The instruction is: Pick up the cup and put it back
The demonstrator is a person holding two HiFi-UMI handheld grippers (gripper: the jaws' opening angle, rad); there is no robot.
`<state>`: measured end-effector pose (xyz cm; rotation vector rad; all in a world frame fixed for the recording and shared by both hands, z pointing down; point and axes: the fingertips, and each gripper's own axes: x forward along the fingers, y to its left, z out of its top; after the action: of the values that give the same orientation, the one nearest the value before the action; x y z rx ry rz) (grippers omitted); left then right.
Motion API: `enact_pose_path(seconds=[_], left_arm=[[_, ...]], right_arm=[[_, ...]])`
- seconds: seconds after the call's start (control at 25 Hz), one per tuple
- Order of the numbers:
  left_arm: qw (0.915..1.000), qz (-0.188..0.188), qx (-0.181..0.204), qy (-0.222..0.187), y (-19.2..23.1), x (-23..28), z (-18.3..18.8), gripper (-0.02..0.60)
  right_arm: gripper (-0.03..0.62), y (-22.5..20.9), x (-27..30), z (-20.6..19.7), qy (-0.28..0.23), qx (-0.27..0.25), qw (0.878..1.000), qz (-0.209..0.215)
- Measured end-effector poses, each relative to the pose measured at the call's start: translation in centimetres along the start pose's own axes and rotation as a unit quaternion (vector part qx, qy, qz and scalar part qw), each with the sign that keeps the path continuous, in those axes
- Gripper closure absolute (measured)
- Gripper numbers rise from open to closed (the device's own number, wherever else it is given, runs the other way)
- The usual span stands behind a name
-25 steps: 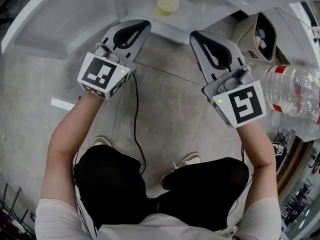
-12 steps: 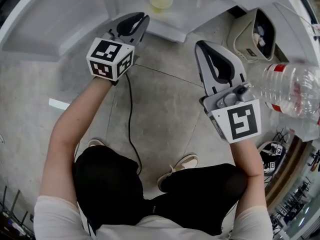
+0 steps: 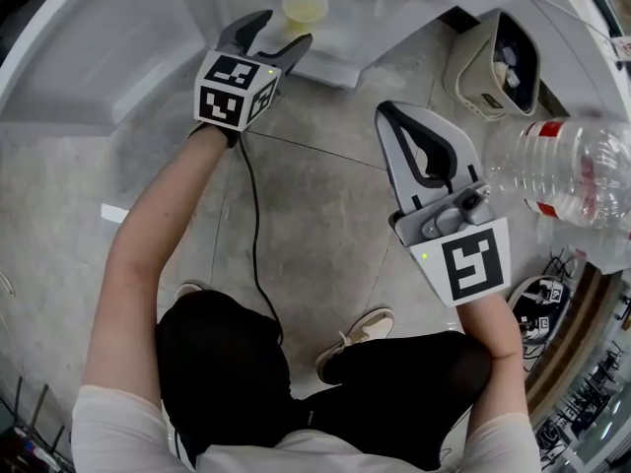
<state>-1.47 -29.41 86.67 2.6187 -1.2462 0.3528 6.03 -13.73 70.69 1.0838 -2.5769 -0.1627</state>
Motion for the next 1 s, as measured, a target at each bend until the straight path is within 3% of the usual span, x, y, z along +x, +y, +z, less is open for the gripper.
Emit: enact_pose_path(seconds=[0.2, 0.4, 0.8, 1.0], left_arm=[[0.9998, 0.001, -0.017, 0.012, 0.0, 2.2, -0.9, 0.207], [0.9985, 0.023, -0.013, 0.049, 0.7, 4.5, -1.3, 0.202], [0.9955, 0.048, -0.021, 0.078, 1.1, 7.1, -1.1, 0.199], [0.995, 0.055, 0.0, 0.083, 0.8, 7.3, -1.5, 0.201]], right_arm=[[0.574, 0.0, -0.7, 0.0, 0.002, 0.006, 1.0, 0.0], [0.574, 0.4, -1.2, -0.1, 0.006, 0.002, 1.0, 0.007], [0.574, -0.3, -2.4, 0.6, -0.01, 0.032, 0.999, 0.001], [0.574, 0.1, -3.0, 0.6, -0.009, 0.028, 1.0, 0.007]])
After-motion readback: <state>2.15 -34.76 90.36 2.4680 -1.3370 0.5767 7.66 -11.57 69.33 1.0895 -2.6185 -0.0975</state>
